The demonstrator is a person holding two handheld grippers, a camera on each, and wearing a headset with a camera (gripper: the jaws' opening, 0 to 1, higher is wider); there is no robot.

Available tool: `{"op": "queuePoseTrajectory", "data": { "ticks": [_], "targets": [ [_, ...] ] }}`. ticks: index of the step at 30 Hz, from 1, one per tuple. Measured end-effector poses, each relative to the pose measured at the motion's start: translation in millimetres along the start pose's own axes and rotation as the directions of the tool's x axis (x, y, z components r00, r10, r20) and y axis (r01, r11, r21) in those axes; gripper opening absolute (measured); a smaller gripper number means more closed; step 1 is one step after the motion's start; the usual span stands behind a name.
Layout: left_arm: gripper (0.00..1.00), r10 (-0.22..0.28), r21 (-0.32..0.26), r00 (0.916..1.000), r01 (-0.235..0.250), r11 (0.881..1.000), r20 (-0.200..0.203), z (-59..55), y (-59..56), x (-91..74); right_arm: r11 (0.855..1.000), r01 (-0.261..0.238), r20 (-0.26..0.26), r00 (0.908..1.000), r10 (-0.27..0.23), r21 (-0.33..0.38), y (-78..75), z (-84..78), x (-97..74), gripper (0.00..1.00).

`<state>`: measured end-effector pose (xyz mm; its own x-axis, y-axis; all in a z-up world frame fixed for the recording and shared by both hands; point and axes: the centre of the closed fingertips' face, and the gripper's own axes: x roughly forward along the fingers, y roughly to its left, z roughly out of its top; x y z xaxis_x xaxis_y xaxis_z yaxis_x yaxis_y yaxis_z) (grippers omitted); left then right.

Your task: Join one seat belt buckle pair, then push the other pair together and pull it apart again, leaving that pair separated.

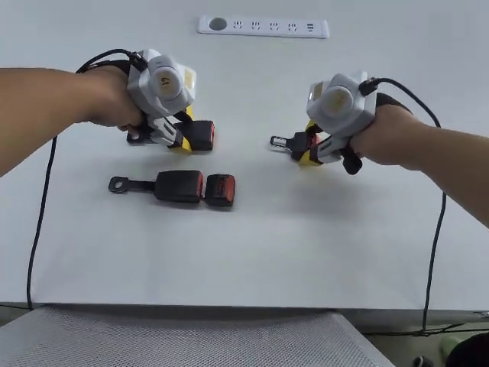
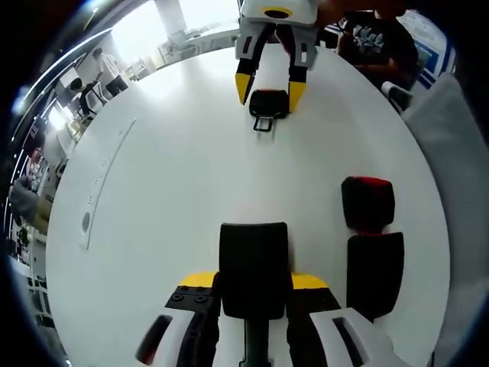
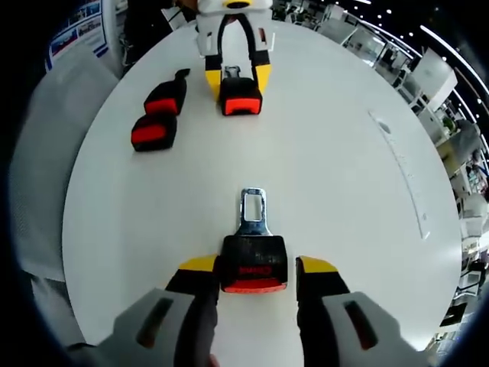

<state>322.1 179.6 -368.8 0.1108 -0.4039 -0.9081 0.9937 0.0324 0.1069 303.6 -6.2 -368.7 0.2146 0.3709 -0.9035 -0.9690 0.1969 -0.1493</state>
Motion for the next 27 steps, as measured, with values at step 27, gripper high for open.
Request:
{"op": "queuePoseTrajectory", "data": {
  "ticks": [27],
  "targets": [
    [0.59, 0.309, -0.246, 0.9432, -0.272, 0.93, 0.123, -11.9, -73.1, -96.0, 0.943, 0.217, 0.238, 0.9305, -0.278, 0.254, 60.5, 43.7, -81.0, 0.79]
  ]
}}
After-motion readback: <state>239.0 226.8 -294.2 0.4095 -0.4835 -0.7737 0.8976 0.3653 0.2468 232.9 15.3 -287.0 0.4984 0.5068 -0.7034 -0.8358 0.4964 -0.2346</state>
